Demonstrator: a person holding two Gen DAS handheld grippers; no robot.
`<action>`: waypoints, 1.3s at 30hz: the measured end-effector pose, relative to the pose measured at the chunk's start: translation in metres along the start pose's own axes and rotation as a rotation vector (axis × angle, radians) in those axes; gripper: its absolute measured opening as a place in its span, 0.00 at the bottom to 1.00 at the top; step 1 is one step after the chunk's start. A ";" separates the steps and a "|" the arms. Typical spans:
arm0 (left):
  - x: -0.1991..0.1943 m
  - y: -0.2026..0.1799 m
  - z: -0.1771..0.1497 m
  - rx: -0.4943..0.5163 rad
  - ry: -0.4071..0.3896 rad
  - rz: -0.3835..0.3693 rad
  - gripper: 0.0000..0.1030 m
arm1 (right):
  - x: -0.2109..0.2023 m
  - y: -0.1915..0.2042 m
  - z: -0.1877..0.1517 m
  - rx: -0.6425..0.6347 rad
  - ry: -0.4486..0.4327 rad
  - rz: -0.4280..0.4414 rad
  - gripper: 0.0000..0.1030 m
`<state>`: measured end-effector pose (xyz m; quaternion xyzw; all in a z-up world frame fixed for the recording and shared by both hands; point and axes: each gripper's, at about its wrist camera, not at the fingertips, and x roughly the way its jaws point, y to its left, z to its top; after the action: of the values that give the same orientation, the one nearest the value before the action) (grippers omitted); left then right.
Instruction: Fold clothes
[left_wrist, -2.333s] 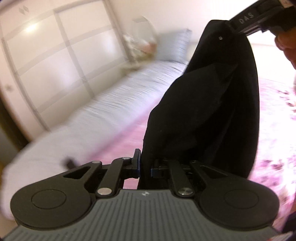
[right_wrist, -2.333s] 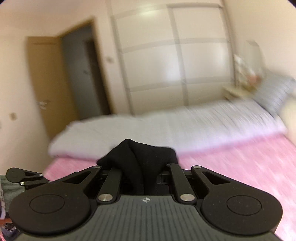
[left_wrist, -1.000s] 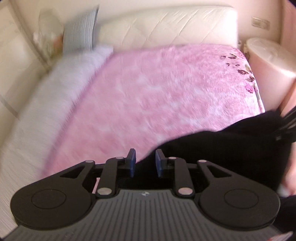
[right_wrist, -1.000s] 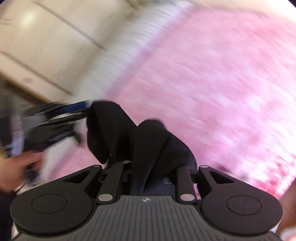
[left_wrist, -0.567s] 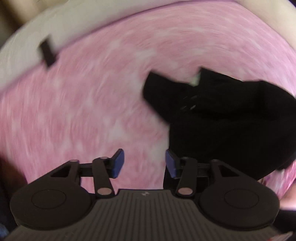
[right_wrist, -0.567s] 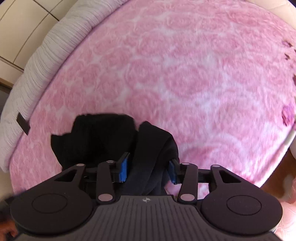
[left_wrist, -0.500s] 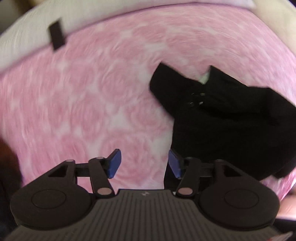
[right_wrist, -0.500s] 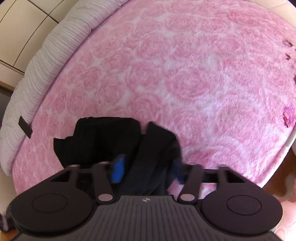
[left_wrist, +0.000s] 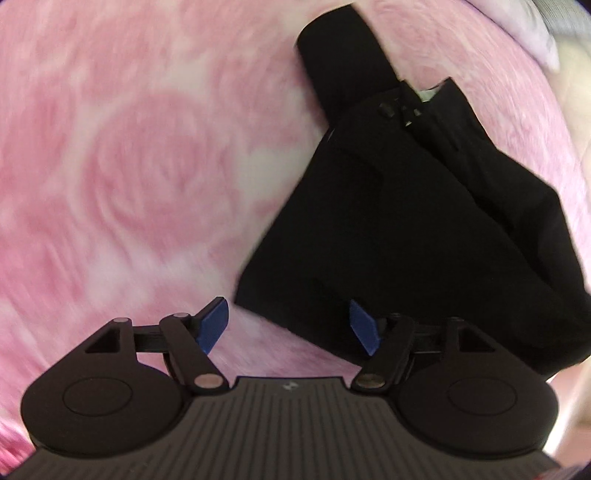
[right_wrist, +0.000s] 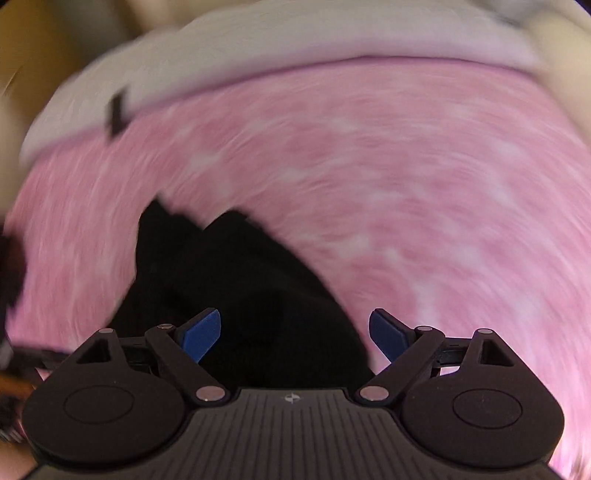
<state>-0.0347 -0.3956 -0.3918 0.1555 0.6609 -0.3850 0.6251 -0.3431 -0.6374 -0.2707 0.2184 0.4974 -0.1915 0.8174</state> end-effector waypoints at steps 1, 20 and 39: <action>0.002 0.004 -0.004 -0.049 -0.007 -0.024 0.65 | 0.021 0.006 0.007 -0.068 0.019 0.014 0.87; -0.059 -0.011 -0.011 -0.094 -0.365 -0.075 0.07 | 0.175 0.011 0.093 -0.378 0.169 0.219 0.07; -0.392 0.045 0.100 0.441 -0.979 0.208 0.07 | -0.100 0.171 0.112 -0.022 -0.373 0.425 0.03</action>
<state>0.1341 -0.3282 -0.0273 0.1500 0.1776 -0.4780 0.8470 -0.2142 -0.5462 -0.1064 0.2699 0.2835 -0.0474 0.9190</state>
